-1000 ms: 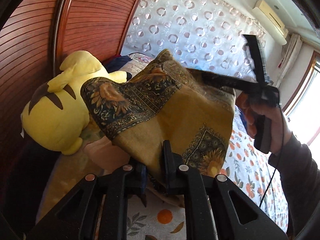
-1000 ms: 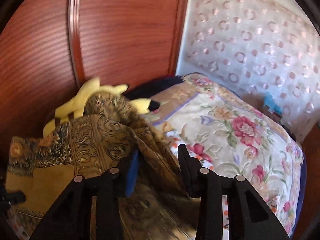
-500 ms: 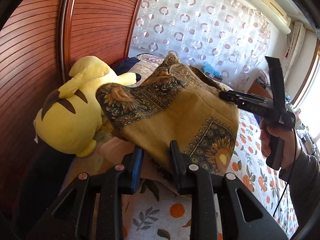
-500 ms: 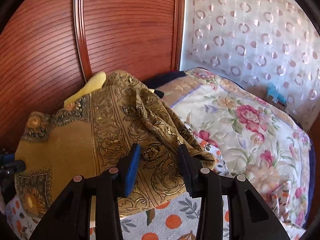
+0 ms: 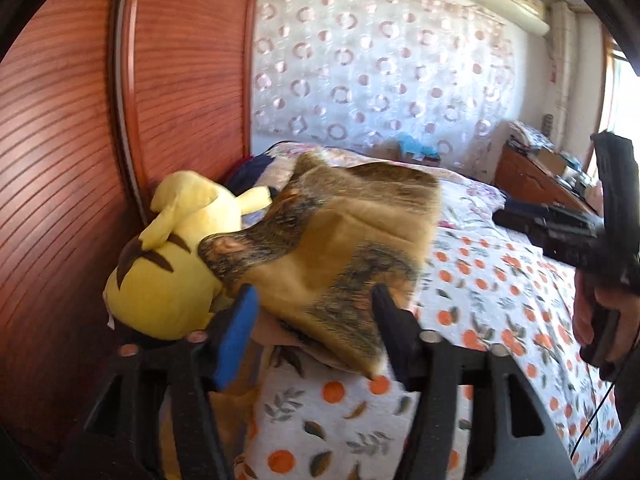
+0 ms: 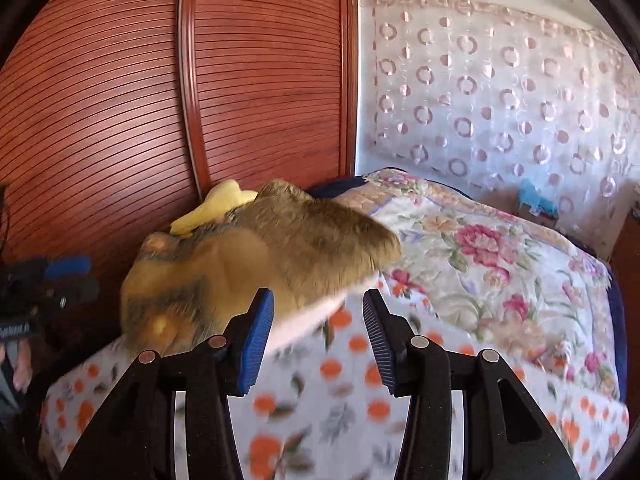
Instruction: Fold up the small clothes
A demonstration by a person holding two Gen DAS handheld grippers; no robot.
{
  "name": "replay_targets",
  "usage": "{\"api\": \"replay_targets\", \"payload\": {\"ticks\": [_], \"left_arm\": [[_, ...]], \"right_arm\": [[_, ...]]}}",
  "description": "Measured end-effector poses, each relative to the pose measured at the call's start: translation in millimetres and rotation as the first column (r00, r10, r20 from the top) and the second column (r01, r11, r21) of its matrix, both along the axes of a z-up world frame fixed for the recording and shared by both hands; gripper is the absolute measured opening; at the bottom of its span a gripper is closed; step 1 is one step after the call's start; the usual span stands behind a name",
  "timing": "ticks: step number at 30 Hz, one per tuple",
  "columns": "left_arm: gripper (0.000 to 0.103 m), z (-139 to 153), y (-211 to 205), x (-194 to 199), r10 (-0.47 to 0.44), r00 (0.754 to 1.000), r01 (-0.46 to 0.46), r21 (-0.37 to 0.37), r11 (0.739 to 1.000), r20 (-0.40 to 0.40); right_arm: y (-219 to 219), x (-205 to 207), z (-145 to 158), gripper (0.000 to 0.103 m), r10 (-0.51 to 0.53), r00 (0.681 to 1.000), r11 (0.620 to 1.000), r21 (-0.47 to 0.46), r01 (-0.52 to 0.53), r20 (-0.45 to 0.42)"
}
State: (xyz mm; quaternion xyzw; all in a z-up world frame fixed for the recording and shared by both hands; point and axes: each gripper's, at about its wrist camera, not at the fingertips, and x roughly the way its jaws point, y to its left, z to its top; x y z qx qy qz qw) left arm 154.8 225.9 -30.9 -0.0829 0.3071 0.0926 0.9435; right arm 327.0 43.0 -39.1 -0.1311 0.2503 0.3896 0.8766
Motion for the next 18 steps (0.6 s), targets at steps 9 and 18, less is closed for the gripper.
{"api": "replay_targets", "payload": {"ticks": [9,18], "left_arm": [[0.078,17,-65,-13,-0.113,0.993,0.111,0.051,0.993,0.046],[0.078,38,-139,-33,-0.212,0.971,0.202,0.097,0.975,0.107]], "right_arm": [[-91,-85,23,0.050,-0.100,0.995,0.993,0.061,0.101,-0.020],[-176,-165,42,0.065,-0.285,0.958,0.953,0.113,0.281,0.022]]}}
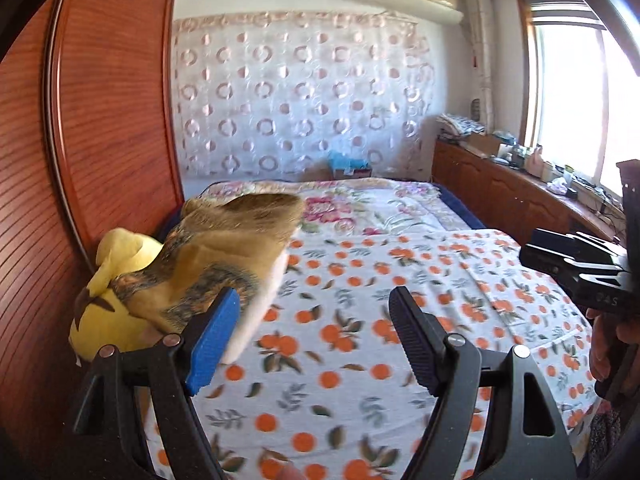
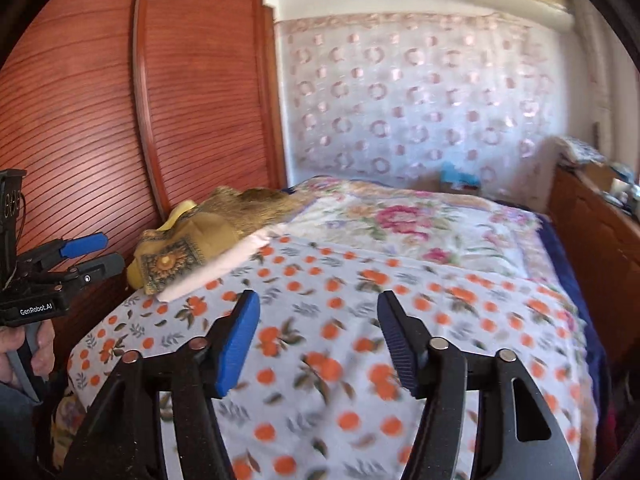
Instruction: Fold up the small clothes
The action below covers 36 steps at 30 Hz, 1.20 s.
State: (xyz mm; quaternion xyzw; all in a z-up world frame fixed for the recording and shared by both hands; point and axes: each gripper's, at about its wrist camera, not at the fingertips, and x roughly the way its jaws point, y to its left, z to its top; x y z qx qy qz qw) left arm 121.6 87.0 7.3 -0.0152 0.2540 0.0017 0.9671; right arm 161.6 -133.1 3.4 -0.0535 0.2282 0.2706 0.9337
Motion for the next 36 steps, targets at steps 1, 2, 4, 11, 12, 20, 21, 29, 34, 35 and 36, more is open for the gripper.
{"api": "replay_targets", "payload": {"ticks": [1,2,4,11,12,20,21,29,34,35,36], "left_arm": [[0.078,2,-6,-2,-0.011,1.000,0.011,-0.004,1.000,0.004],[0.078,5,-12,-5,-0.025,1.000,0.025,-0.010,1.000,0.007],[0.078,10,-25,-10,-0.046,0.999,0.046,-0.015,0.999,0.009],[0.078,30,-58,-25,-0.080,0.996,0.080,-0.008,0.997,0.035],[0.078,33,-61,-26,-0.083,0.996,0.084,-0.007,0.996,0.040],[0.078,49,-78,-35,-0.096,0.993,0.098,-0.028,0.995,0.074],[0.078,49,-79,-35,-0.095,0.993,0.097,-0.025,0.995,0.075],[0.078,49,-83,-35,-0.079,0.995,0.080,-0.018,0.997,0.060],[0.078,46,-85,-33,-0.071,0.996,0.072,-0.017,0.997,0.052],[0.078,46,-85,-33,-0.071,0.996,0.072,-0.018,0.997,0.052],[0.078,46,-85,-33,-0.071,0.996,0.072,-0.018,0.997,0.052]], "right_arm": [[-9,-9,4,0.065,-0.025,1.000,1.000,0.004,0.025,0.008],[-15,-17,6,0.067,-0.049,0.999,0.999,0.006,0.049,0.014],[-30,-34,13,0.069,-0.092,0.996,0.996,0.015,0.092,0.020],[-57,-79,33,0.070,-0.179,0.982,0.983,0.049,0.176,0.053],[-60,-84,35,0.070,-0.187,0.981,0.981,0.052,0.184,0.057],[-63,-112,38,0.070,-0.235,0.967,0.971,0.065,0.229,0.094],[-62,-113,38,0.070,-0.236,0.967,0.971,0.069,0.230,0.095],[-62,-107,31,0.070,-0.253,0.964,0.965,0.085,0.246,0.085],[-61,-107,30,0.070,-0.255,0.963,0.965,0.088,0.248,0.084],[-61,-107,29,0.070,-0.254,0.964,0.965,0.090,0.247,0.081],[-61,-107,29,0.070,-0.252,0.965,0.965,0.091,0.244,0.080]]}}
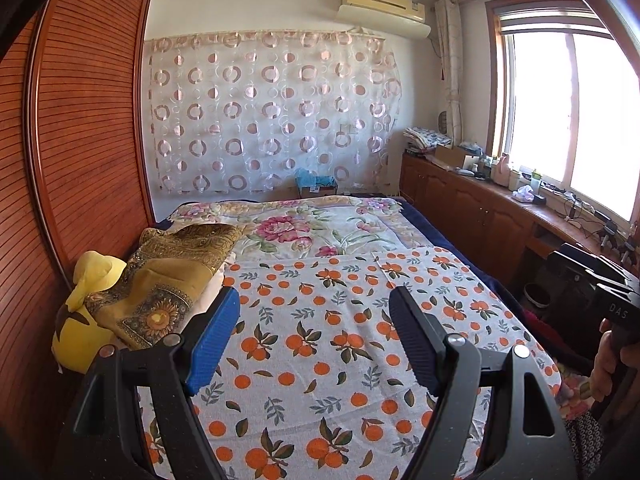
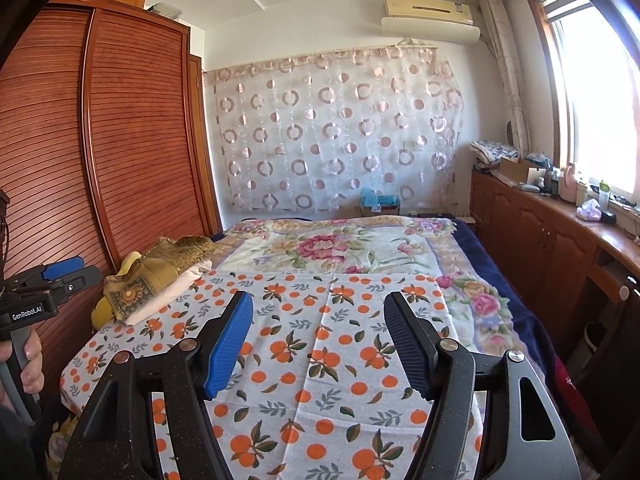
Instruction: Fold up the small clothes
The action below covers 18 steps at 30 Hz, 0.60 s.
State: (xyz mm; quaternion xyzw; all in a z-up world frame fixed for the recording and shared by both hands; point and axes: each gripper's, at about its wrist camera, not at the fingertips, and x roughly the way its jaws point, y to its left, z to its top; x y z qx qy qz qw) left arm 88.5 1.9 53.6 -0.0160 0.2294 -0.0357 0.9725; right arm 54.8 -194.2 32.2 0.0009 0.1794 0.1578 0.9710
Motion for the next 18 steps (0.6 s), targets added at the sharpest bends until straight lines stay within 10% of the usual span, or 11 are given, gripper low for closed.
{"api": "replay_targets", "payload": {"ticks": [18], "left_arm": [[0.078,-4.4,-2.4,-2.1,-0.005,1.000,0.005,-0.008,1.000,-0.002]], "right_arm": [[-2.0,4.6,-0.6,0.070,0.013,1.000,1.000,-0.014,-0.013,0.003]]}}
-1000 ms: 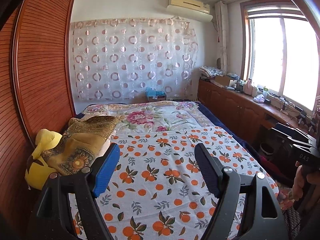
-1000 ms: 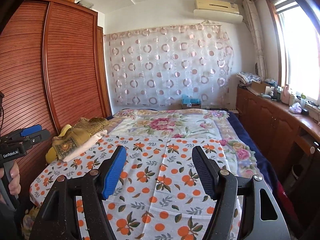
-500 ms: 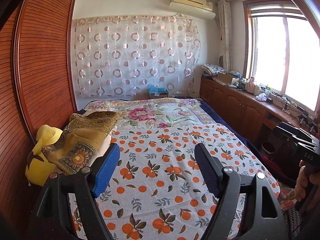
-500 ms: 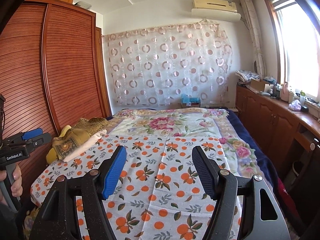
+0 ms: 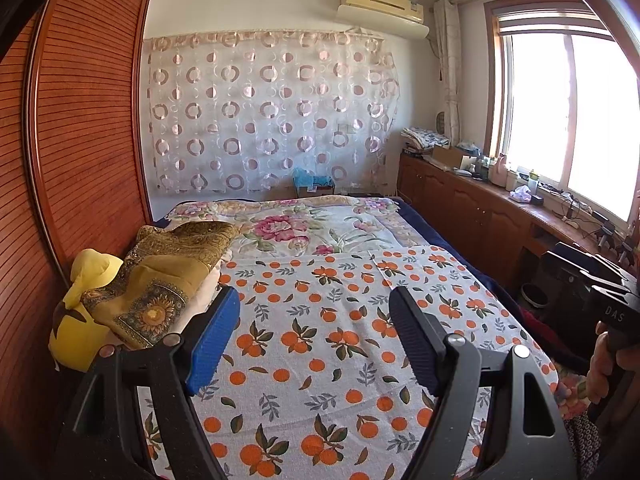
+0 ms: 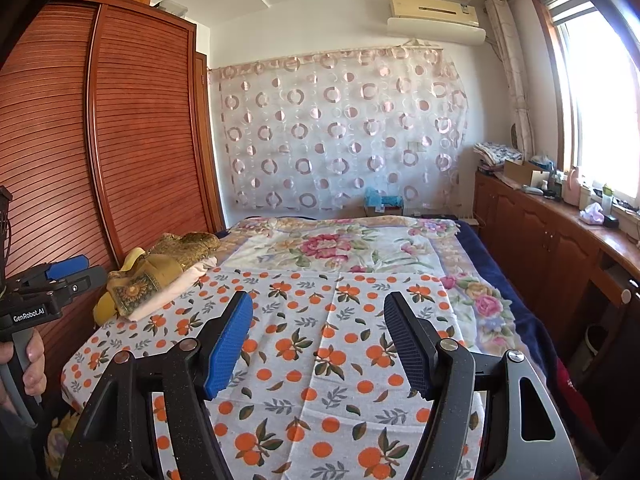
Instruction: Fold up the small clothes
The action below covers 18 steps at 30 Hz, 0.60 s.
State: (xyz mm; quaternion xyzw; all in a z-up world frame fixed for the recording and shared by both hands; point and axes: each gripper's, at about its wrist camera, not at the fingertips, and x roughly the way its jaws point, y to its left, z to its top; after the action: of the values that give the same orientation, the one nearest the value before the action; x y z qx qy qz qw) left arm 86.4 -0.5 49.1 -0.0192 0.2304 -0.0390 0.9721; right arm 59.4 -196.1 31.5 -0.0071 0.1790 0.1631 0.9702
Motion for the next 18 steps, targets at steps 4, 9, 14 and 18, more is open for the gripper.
{"api": "replay_targets", "payload": {"ticks": [4,9,14,18], "left_arm": [[0.078,-0.1,-1.6,-1.2,0.001,1.000,-0.001,0.001,1.000,0.002],[0.078,0.8,-2.5,-2.1,0.001,1.000,-0.001,0.002,1.000,0.005],[0.078,1.8,-3.7,-2.6,0.001,1.000,-0.001,0.003,1.000,0.006],[0.078,1.4,-3.5,-2.9,0.001,1.000,-0.001,0.002,1.000,0.006]], "right_arm": [[-1.4,0.2,-0.1,0.070,0.000,1.000,1.000,-0.002,0.000,0.002],[-1.0,-0.5,-0.4,0.070,0.001,1.000,1.000,-0.001,-0.001,0.005],[-0.9,-0.8,-0.8,0.070,0.001,1.000,1.000,-0.001,-0.001,0.005],[-1.1,-0.5,-1.1,0.070,0.001,1.000,1.000,-0.001,-0.001,0.004]]}}
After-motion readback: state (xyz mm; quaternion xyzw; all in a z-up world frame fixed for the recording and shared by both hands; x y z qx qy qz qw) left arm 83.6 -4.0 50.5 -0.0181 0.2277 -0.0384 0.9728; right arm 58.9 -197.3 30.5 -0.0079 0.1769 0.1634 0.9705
